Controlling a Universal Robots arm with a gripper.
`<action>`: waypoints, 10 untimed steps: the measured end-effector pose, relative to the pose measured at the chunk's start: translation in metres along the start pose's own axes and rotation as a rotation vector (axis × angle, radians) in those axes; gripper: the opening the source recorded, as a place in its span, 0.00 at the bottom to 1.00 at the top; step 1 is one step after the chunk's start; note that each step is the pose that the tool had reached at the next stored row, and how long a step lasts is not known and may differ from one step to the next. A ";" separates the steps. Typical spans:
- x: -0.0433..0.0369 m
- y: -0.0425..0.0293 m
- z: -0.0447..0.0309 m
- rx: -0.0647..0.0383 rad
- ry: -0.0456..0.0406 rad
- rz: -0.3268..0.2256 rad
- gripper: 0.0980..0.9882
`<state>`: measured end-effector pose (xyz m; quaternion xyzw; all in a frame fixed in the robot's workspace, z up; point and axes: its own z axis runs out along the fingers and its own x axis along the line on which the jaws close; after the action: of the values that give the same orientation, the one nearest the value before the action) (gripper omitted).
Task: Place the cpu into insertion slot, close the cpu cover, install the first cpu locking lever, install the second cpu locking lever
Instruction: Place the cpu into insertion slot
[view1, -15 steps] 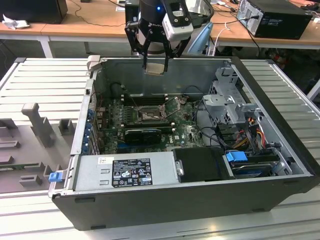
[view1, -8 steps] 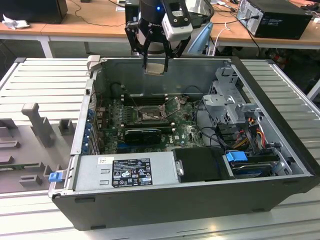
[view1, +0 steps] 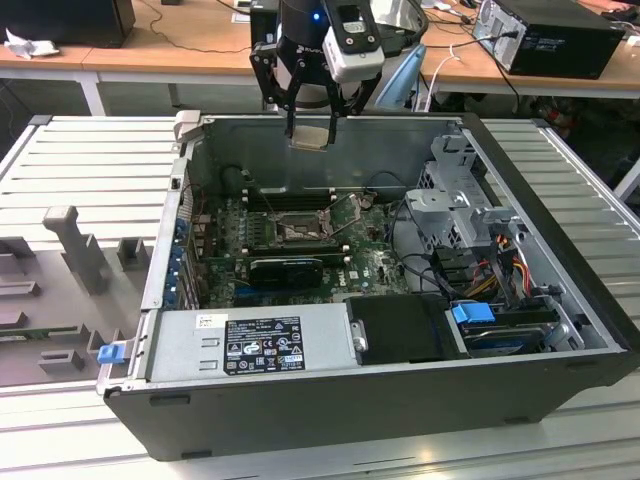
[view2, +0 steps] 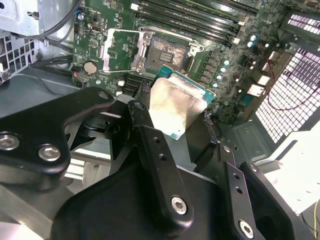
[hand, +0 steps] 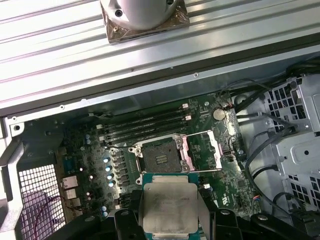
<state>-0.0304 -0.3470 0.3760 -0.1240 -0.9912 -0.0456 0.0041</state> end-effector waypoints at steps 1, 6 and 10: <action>0.0000 0.0000 0.0000 0.000 -0.0002 0.002 0.48; 0.0000 0.0000 0.0000 0.000 -0.0016 0.018 0.48; 0.0000 0.0000 0.0000 -0.001 -0.0027 0.030 0.48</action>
<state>-0.0304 -0.3470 0.3760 -0.1391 -0.9892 -0.0456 0.0034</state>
